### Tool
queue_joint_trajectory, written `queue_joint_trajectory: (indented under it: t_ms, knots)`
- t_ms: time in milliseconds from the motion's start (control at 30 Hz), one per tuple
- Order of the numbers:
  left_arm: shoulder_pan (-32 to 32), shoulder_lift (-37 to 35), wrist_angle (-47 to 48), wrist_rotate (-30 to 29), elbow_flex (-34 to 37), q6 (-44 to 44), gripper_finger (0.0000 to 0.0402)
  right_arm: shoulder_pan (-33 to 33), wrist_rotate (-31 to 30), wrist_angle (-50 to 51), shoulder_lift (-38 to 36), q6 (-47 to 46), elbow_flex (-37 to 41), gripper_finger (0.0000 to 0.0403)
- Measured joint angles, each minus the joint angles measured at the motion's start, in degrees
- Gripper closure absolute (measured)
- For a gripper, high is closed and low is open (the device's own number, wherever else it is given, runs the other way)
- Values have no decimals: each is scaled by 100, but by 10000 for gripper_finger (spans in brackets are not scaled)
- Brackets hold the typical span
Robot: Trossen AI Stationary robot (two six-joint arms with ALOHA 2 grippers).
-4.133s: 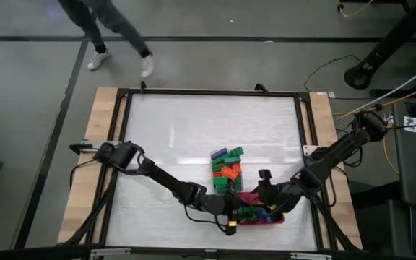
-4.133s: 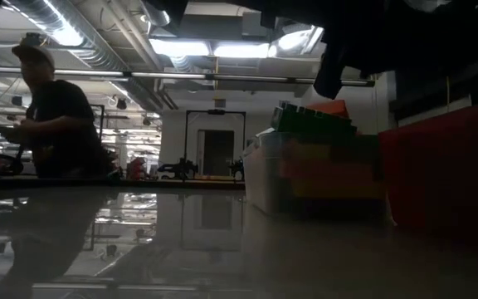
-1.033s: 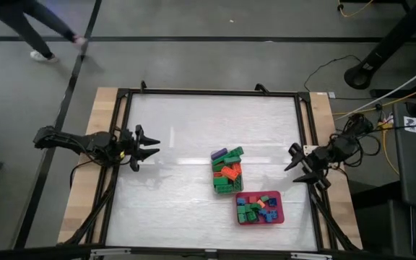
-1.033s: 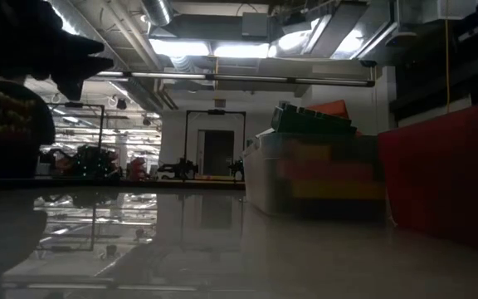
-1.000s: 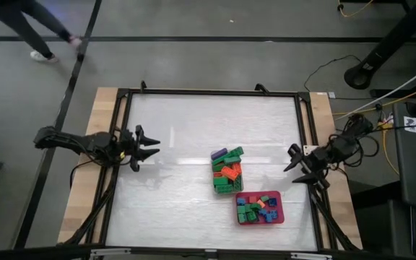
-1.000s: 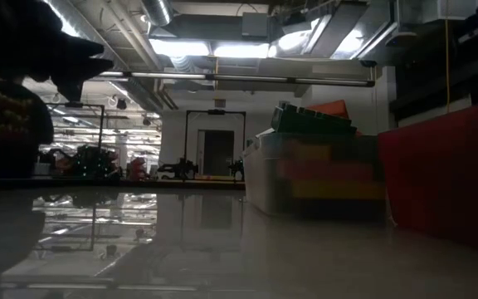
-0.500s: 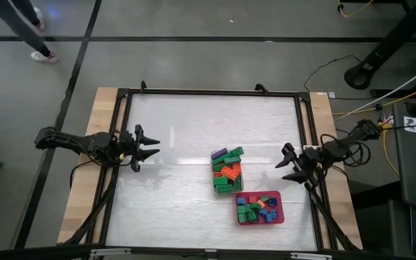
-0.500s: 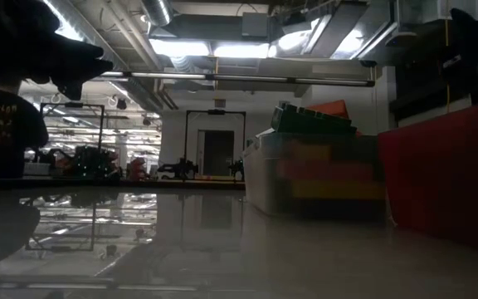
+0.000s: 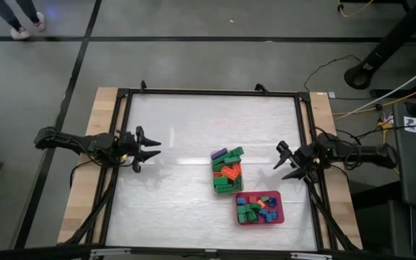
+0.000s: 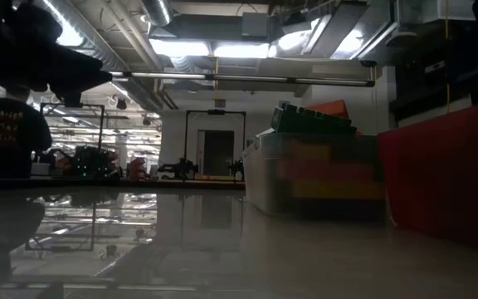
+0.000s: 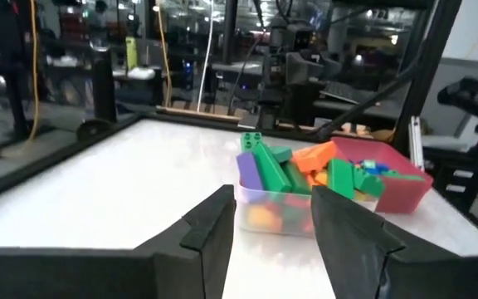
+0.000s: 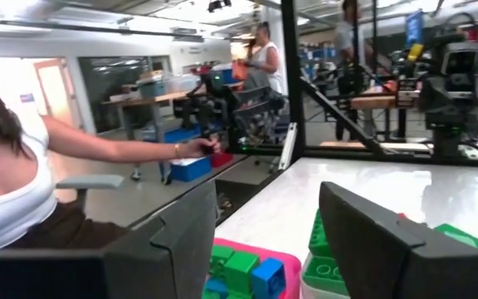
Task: Sort blocks by size
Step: Return to Home Position
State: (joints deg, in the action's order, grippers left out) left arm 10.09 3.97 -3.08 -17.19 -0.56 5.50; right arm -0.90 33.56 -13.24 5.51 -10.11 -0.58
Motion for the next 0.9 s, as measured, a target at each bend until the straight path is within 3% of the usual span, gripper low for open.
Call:
queue_joint_trajectory:
  t_ms: [167, 300, 400, 733, 900]
  knots:
    - [0, 45, 1, 0, 0, 478, 254, 613, 771, 61, -11, -124, 4, 189]
    - [0, 50, 1, 0, 0, 362, 254, 859, 702, 344, -11, -48, 7, 189]
    - [0, 53, 1, 2, 0, 171, 254, 935, 113, 522, -11, 212, 7, 189]
    - [0, 53, 3, 2, -1, 158, 254, 922, -2826, 1128, 3, 803, 9, 189]
    - [0, 53, 3, 4, 0, 158, 254, 922, -3309, 1188, 5, 757, 9, 189]
